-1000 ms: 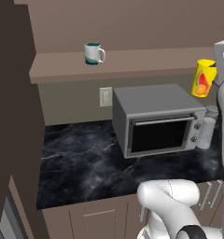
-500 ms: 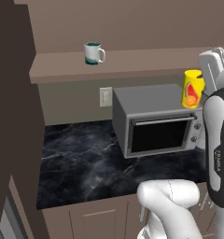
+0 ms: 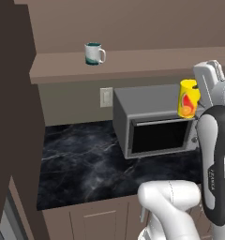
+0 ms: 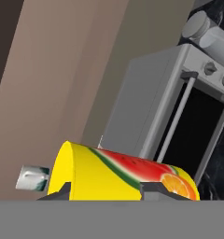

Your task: There is a tray on the dining counter. Grab the cup, mug, and pitcher and place them on the tray. The pitcher may be placed next to the tray if it cannot fit the tray.

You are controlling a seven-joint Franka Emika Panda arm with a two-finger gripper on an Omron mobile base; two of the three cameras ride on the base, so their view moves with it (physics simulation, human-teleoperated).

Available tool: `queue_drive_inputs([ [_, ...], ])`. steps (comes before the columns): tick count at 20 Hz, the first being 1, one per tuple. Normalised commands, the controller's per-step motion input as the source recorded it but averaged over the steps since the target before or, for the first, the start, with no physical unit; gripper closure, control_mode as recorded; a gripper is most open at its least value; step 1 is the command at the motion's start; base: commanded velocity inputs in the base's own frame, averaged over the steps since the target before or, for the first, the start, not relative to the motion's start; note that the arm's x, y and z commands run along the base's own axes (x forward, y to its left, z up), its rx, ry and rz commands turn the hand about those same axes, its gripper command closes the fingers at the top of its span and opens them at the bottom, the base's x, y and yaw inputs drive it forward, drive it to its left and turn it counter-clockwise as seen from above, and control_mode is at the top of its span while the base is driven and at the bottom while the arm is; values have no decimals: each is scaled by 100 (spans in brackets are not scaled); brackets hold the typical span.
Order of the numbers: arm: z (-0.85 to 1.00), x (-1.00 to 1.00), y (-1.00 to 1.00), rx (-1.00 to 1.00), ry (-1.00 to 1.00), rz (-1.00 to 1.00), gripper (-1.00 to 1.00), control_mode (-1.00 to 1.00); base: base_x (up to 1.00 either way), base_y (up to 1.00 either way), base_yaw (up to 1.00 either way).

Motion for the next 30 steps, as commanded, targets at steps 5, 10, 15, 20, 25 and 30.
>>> queue_drive_inputs([
  [5, -1, -10, 0, 0, 3, 0, 100, -100, 0, 0, 0],
  [10, 0, -6, 0, 0, 1, 0, 100, -100, 0, 0, 0],
  [15, 0, 0, 0, 0, 0, 0, 100, 100, 0, 0, 0],
  [20, 0, 0, 0, 0, 0, 0, 100, 100, -34, -9, 1],
  [25, 0, 0, 0, 0, 0, 0, 100, 100, -79, -51, 16],
  [30, 0, 0, 0, 0, 0, 0, 100, 100, -28, -23, 41],
])
